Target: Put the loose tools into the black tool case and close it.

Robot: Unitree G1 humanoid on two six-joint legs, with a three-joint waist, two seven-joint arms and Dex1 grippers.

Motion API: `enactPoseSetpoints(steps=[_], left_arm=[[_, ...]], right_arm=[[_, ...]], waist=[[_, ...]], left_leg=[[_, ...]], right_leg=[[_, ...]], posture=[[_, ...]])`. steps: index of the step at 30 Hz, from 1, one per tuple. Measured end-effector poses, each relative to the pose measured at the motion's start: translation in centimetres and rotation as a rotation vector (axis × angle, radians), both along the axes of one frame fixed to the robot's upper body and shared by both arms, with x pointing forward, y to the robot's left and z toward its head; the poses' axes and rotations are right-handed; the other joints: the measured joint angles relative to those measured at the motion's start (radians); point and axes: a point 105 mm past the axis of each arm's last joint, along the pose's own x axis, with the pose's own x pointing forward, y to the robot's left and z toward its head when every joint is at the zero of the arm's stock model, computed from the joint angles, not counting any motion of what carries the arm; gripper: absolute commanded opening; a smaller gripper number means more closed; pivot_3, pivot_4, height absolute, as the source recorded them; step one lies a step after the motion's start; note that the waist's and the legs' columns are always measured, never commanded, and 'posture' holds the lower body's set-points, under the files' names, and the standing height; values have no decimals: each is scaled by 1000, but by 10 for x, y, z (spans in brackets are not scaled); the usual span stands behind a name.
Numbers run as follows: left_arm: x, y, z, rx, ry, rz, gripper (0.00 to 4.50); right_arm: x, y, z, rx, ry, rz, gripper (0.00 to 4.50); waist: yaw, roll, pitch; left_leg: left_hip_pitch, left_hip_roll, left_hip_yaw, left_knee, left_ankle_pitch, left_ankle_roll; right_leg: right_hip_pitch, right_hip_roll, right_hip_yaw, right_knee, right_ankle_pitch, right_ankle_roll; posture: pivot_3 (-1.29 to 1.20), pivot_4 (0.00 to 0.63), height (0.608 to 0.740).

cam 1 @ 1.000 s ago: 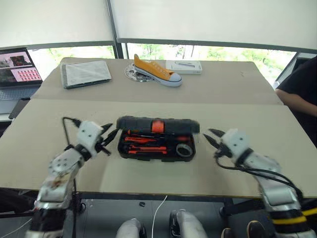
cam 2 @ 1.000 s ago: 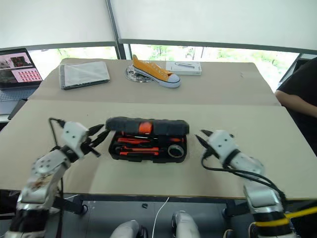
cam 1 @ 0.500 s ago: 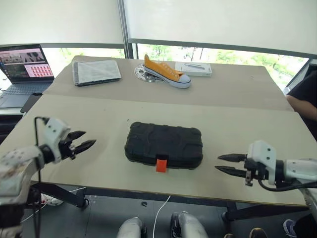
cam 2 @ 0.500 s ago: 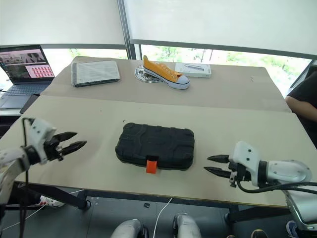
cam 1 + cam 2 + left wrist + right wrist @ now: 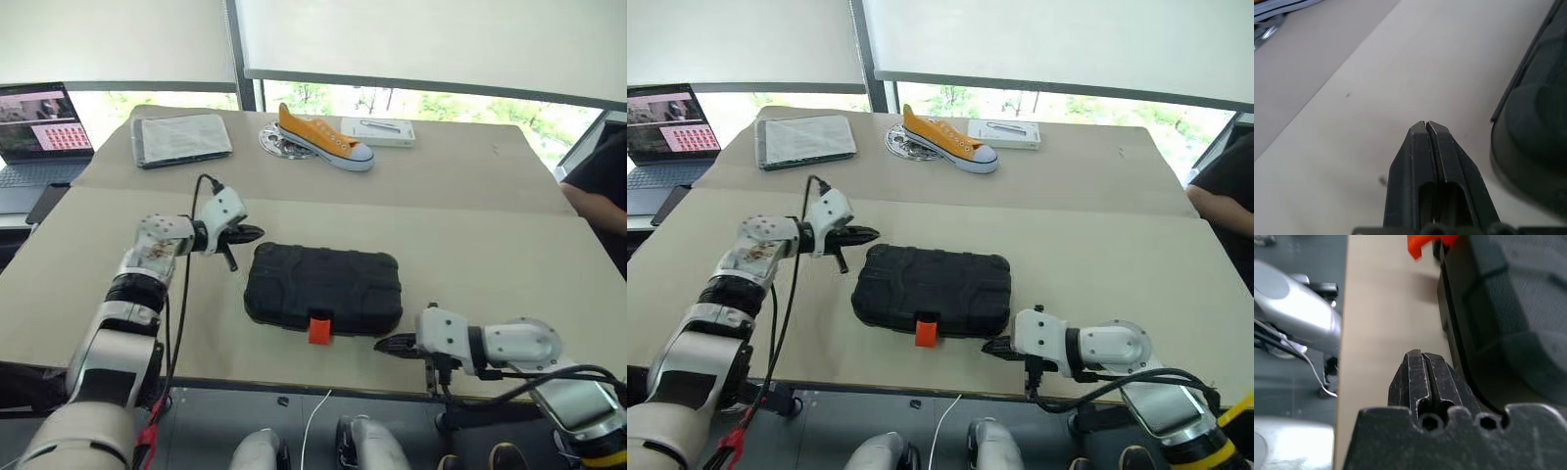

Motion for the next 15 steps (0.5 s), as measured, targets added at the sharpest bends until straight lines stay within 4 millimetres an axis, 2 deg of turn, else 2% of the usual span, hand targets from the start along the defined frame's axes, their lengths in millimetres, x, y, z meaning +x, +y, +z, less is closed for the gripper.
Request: enactPoseSetpoints(steps=[4, 6, 8, 12, 14, 15], left_arm=[[-10, -7, -4, 35, 13, -118, 66], [-26, -11, -11, 78, 42, -237, 66], [-39, -11, -17, 101, 69, -306, 66], [-50, -11, -16, 92, 97, -352, 66], [-49, -11, 0, 36, 109, -333, 66], [-47, -11, 14, -12, 116, -318, 66]], right_arm=[[23, -5, -6, -8, -40, -101, 0], [43, -19, -4, -20, -90, -210, 0], [52, -31, 1, -27, -119, -273, 0], [52, -49, 7, -22, -127, -323, 0], [39, -51, 9, 5, -89, -305, 0], [30, -52, 10, 26, -52, -294, 0]], waist=[[-3, -1, 0], [-4, 0, 1], [-5, 0, 1], [0, 0, 1], [7, 0, 1], [9, 0, 1]], left_leg=[[0, 2, -1, 3, 0, 0], [-1, 2, 0, 6, 0, 0], [-1, 2, -1, 6, 0, 0], [-3, 3, -4, 6, 0, 0], [-6, 3, -6, 8, 0, 0], [-9, 4, -7, 10, 0, 0]], right_leg=[[-1, 0, 0, 3, -3, 4], [-1, -1, 1, 5, -4, 7], [-1, -1, 1, 5, -4, 7], [-2, -1, 3, 5, -4, 5], [-2, 0, 2, 5, -2, 2], [-2, 0, 0, 5, -1, 1]], posture=[[0, 150, 733], [0, 150, 733], [0, 150, 733], [0, 150, 733], [0, 150, 733], [0, 150, 733]])
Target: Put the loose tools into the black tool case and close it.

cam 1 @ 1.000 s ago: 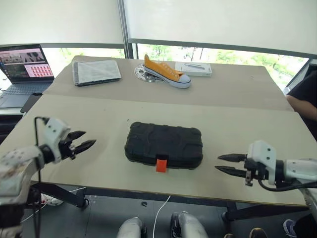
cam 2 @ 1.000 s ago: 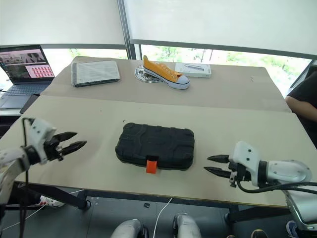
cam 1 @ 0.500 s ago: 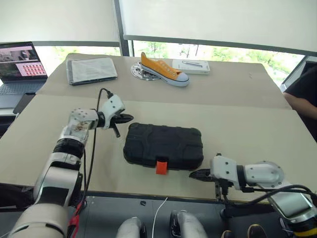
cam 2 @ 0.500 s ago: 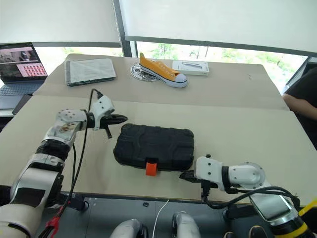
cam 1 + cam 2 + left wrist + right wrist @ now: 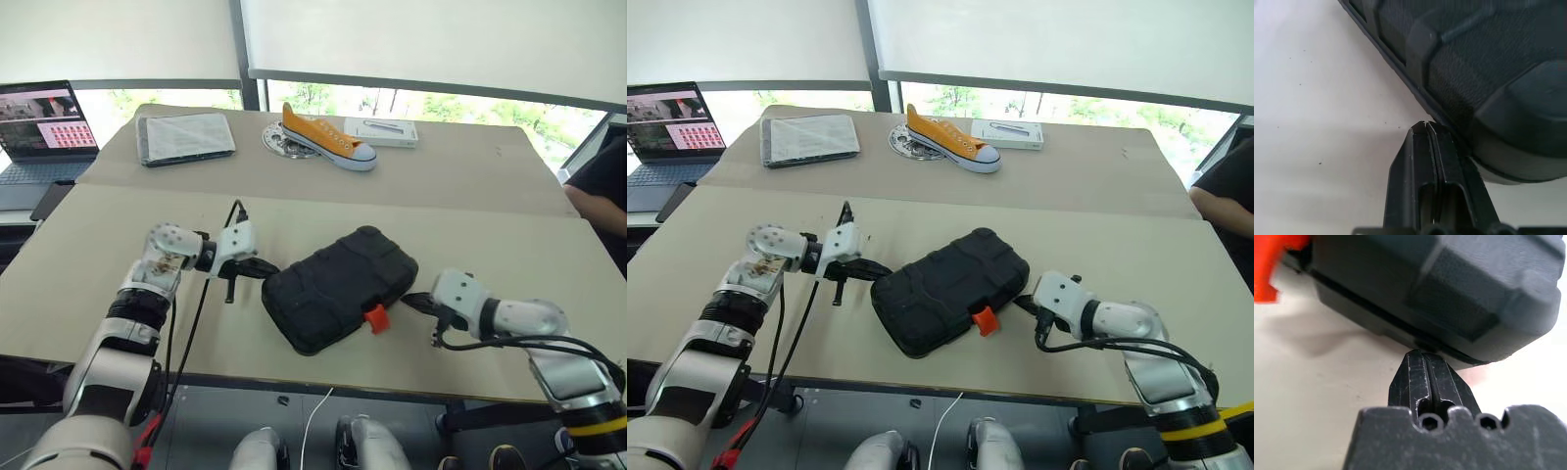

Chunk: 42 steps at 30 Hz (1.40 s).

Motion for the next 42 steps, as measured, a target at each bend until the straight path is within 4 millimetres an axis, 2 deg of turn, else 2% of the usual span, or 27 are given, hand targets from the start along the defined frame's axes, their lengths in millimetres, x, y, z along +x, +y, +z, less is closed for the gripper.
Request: enactPoseSetpoints(steps=[2, 4, 5, 7, 10, 11, 13, 17, 22, 26, 34, 42], left_arm=[[-3, -5, 34, -80, 8, -3, 66], [-17, -24, 56, -102, -7, -95, 66], [-24, -35, 57, -97, -11, -143, 66], [-38, -59, 43, -72, 7, -239, 66], [-49, -80, -1, 23, 59, -304, 66], [-50, -85, -9, 35, 48, -322, 66], [-49, -93, -8, 79, -42, -359, 66], [-47, -92, -14, 153, -159, -413, 66], [-45, -77, -19, 249, -258, -453, 66], [-43, -77, -20, 252, -251, -447, 66], [-40, -82, -21, 213, -224, -419, 66], [-38, -80, -22, 202, -201, -395, 66]], right_arm=[[-19, 1, 5, 57, 59, 30, 0], [-33, 6, 10, 95, 93, 60, 0], [-38, 9, 11, 103, 99, 73, 0], [-43, 16, 14, 116, 97, 99, 0], [-44, 21, 13, 135, 92, 97, 0], [-44, 22, 11, 141, 97, 94, 0], [-46, 28, 4, 141, 115, 106, 0], [-45, 33, -4, 130, 118, 102, 0], [-36, 36, -6, 122, 89, 84, 0], [-35, 41, -7, 122, 92, 100, 0], [-24, 58, 0, 161, 47, 121, 0], [-13, 54, -28, 115, 119, 65, 0]], waist=[[0, 0, 0], [-1, 1, 0], [-1, 1, -1], [-2, 2, -2], [-6, 2, -2], [-7, 2, -2], [-3, 3, -3], [-4, 5, -7], [-10, 4, -25], [-12, 4, -31], [-8, 5, -32], [-15, 4, -32]], left_leg=[[0, 0, -1, 1, -1, 1], [2, -1, -1, 2, -2, 4], [3, -2, -1, 2, -2, 4], [4, -3, 0, 3, -3, 5], [4, -2, 1, 3, -3, 5], [4, -2, 1, 3, -3, 5], [5, -2, 1, 3, -3, 5], [6, -2, 1, 3, -3, 6], [10, -1, 1, 1, -5, 8], [18, 0, 1, -1, -9, 15], [20, 0, 1, -3, -10, 17], [20, 0, 1, -4, -10, 17]], right_leg=[[1, -1, 0, 0, -1, 2], [4, -2, 2, 0, -3, 8], [5, -2, 3, 0, -3, 9], [5, -2, 6, -1, -2, 11], [4, 0, 9, 0, -2, 11], [4, 1, 9, 0, -2, 10], [4, 1, 8, 0, -3, 9], [5, 1, 10, 0, -3, 9], [8, 1, 11, 0, -3, 9], [14, 1, 11, 0, -4, 8], [19, -1, 10, -2, -5, 9], [19, -1, 10, -1, -5, 9]], posture=[[0, 150, 733], [0, 150, 733], [0, 150, 733], [0, 150, 733], [0, 150, 733], [0, 150, 733], [0, 150, 733], [0, 150, 733], [0, 150, 733], [0, 150, 733], [0, 150, 733], [0, 150, 733]])
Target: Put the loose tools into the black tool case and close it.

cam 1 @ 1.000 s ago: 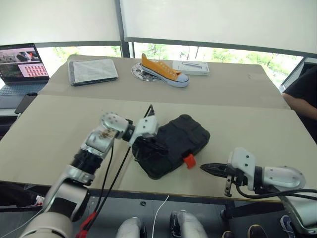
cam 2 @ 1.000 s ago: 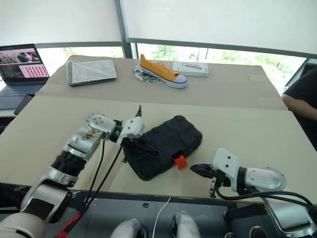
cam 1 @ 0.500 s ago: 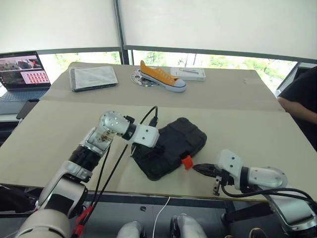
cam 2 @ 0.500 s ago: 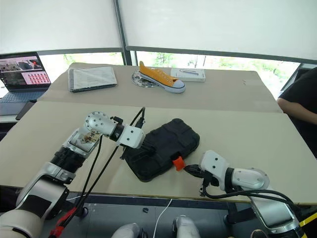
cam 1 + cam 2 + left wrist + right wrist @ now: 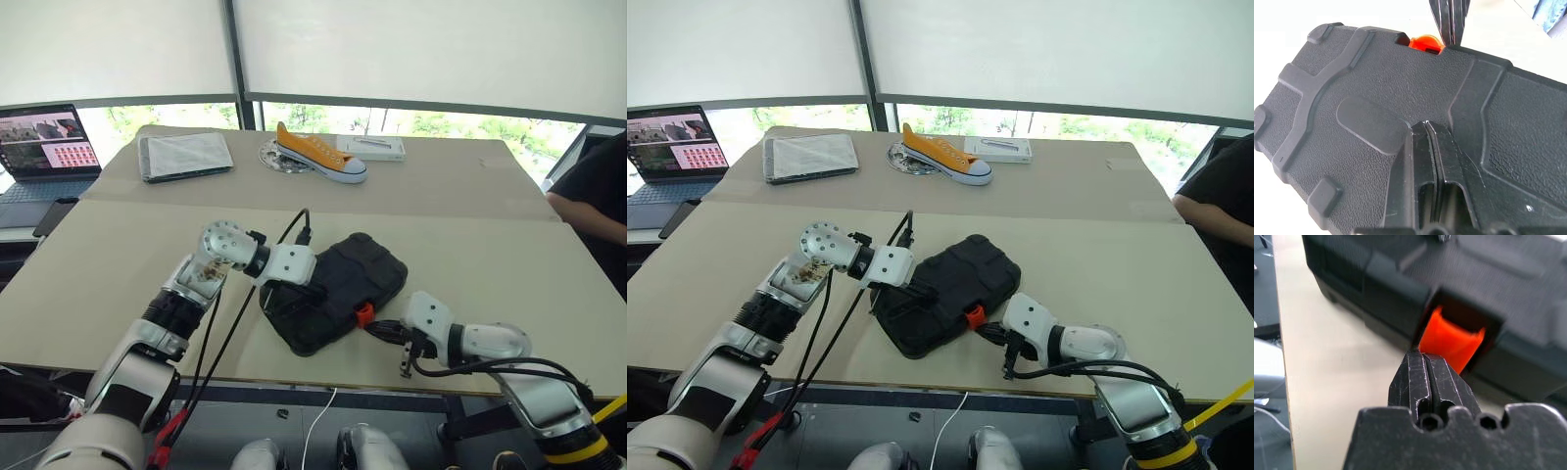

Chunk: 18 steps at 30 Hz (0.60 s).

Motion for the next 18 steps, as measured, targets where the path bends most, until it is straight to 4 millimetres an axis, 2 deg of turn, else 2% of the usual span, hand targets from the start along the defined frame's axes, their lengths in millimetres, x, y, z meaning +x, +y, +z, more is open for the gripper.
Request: enactPoseSetpoints(steps=[2, 5, 9, 11, 14, 18], left_arm=[[0, -1, 1, -3, -1, -4, 66], [0, -1, 2, -10, -4, -5, 66], [0, -1, 1, -12, -3, -1, 66], [0, -2, 1, -16, -3, -1, 66], [0, -4, 1, -21, -5, -5, 66], [0, -5, 1, -25, -7, -9, 66]], right_arm=[[2, -3, -1, 2, 6, -17, 0], [-3, -5, 12, 71, 39, -17, 0], [-11, 7, 57, 185, -27, 51, 0], [-9, 11, 68, 201, -40, 62, 0], [-5, 13, 68, 181, -40, 51, 0], [1, 12, 52, 130, -3, 21, 0]], waist=[[2, 0, 0], [3, 0, 0], [3, 0, 0], [4, 0, 0], [8, 0, 0], [11, 0, 0]], left_leg=[[0, 0, 0, -1, 1, -2], [-1, 0, 0, -1, 4, -7], [-1, 0, -1, -1, 3, -6], [-1, 0, -1, -1, 0, 0], [-1, 0, -1, -1, -1, 1], [-2, 0, -1, -1, 0, 1]], right_leg=[[-2, 0, 0, 0, 0, 0], [-4, 1, 0, 0, 0, -1], [-4, 0, 0, -1, 0, -1], [-4, 0, -1, -1, 0, 0], [-5, 0, -1, -2, 0, -1], [-5, 0, -1, -2, 0, 0]], posture=[[0, 150, 733], [0, 150, 733], [0, 150, 733], [0, 150, 733], [0, 150, 733], [0, 150, 733]])
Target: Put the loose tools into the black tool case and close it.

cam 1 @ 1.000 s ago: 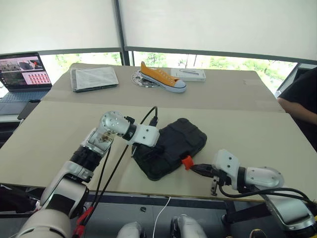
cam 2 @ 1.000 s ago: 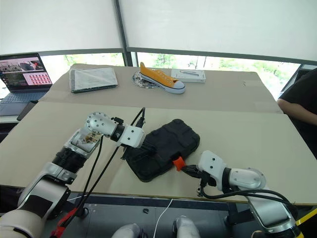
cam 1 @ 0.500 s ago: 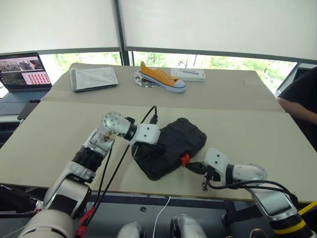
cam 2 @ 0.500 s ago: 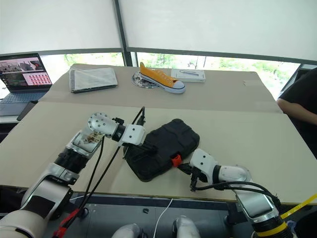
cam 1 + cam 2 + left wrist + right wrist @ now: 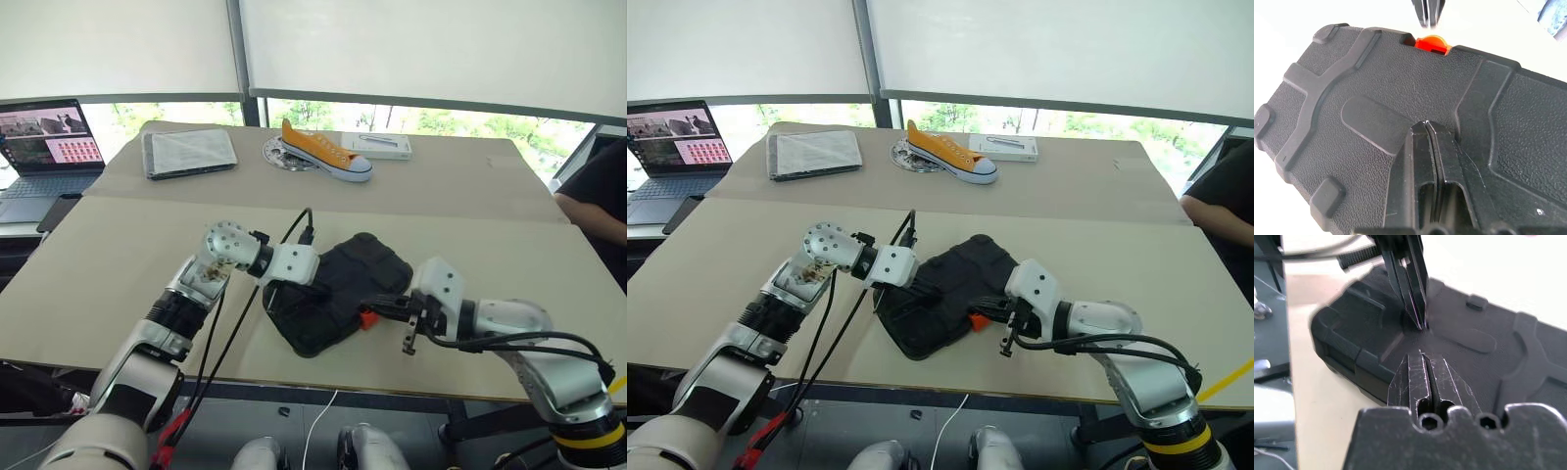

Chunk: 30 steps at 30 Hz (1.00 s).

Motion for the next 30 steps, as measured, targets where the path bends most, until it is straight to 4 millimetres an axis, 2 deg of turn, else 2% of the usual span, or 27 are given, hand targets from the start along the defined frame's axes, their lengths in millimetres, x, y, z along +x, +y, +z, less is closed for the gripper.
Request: enactPoseSetpoints(steps=[2, 5, 9, 11, 19, 27, 30], left_arm=[[1, 0, 0, -2, 0, 2, 66], [1, 0, 0, -3, 1, 2, 66], [2, 0, 0, -6, -3, 3, 66], [3, 1, 0, -4, -1, 9, 66], [5, -1, 1, -9, -1, 6, 66], [5, -6, 2, -13, -5, -11, 66], [4, -7, 2, -11, -8, -16, 66]], right_arm=[[2, -3, -9, -30, 20, -15, 0], [0, -6, -10, -47, 14, -15, 0], [-15, -24, -23, -88, 74, -49, 0], [-18, -26, -24, -88, 85, -63, 0], [-21, -26, -24, -66, 94, -98, 0], [-16, -22, -57, -92, 166, -126, 0], [-5, -17, -55, -80, 132, -139, 0]], waist=[[0, 0, 0], [1, 0, 0], [3, 0, 0], [1, 0, 0], [3, 0, 0], [4, 0, 0], [3, 0, 0]], left_leg=[[0, 0, 0, 0, 0, 0], [0, 0, 0, 0, 0, 1], [0, 0, 0, 0, -1, 2], [0, 0, 0, 0, -1, 2], [-1, 0, 0, -1, -2, 3], [-1, 0, 0, -1, -2, 4], [-1, 0, 0, -1, -2, 4]], right_leg=[[0, 0, 0, 0, 0, 0], [0, 0, 0, 0, 0, 0], [0, -1, 0, -1, -1, 1], [0, -1, 1, -1, -1, 2], [0, -1, 0, -1, -1, 2], [0, -1, 0, -2, -1, 3], [-1, -1, 0, -2, -1, 3]], posture=[[0, 150, 733], [0, 150, 733], [0, 150, 733], [0, 150, 733], [0, 150, 733], [0, 150, 733], [0, 150, 733]])
